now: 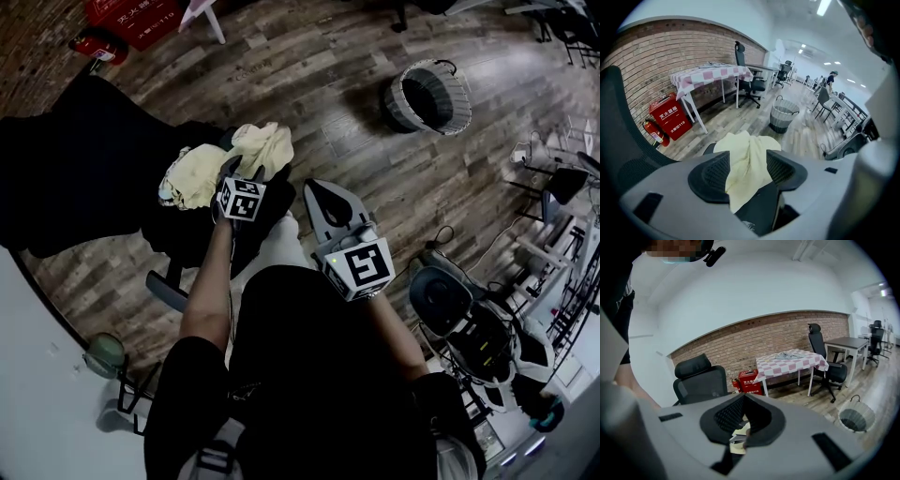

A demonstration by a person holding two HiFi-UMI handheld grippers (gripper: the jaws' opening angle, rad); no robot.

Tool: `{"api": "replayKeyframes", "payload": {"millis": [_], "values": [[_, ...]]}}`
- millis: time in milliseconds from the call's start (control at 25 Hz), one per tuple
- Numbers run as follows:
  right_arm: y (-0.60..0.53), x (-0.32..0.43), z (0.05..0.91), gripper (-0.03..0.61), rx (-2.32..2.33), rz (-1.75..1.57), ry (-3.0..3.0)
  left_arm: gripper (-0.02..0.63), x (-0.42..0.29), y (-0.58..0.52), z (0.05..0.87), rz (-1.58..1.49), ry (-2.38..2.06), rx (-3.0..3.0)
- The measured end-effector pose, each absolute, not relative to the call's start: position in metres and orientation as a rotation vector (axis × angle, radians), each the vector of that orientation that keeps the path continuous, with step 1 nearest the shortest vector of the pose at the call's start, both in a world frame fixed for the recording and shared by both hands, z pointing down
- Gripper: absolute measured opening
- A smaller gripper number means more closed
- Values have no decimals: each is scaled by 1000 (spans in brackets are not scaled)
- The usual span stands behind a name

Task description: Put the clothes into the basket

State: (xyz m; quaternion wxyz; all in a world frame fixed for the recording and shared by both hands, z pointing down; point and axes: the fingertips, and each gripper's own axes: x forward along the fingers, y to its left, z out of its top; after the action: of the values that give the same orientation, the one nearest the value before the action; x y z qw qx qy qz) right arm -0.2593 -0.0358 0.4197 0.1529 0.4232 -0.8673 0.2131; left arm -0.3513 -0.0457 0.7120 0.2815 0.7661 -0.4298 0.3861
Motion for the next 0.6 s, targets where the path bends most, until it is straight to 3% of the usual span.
{"api": "replayKeyframes", "payload": {"millis": [320,600], "values": [[-31,-256,430,8,1222,637,-2439,323,-352,-51,752,1105,-1046,1977],[-25,-251,434,8,1233,637,-2413,333,-351,-52,770,1137,-1031,1941]]}}
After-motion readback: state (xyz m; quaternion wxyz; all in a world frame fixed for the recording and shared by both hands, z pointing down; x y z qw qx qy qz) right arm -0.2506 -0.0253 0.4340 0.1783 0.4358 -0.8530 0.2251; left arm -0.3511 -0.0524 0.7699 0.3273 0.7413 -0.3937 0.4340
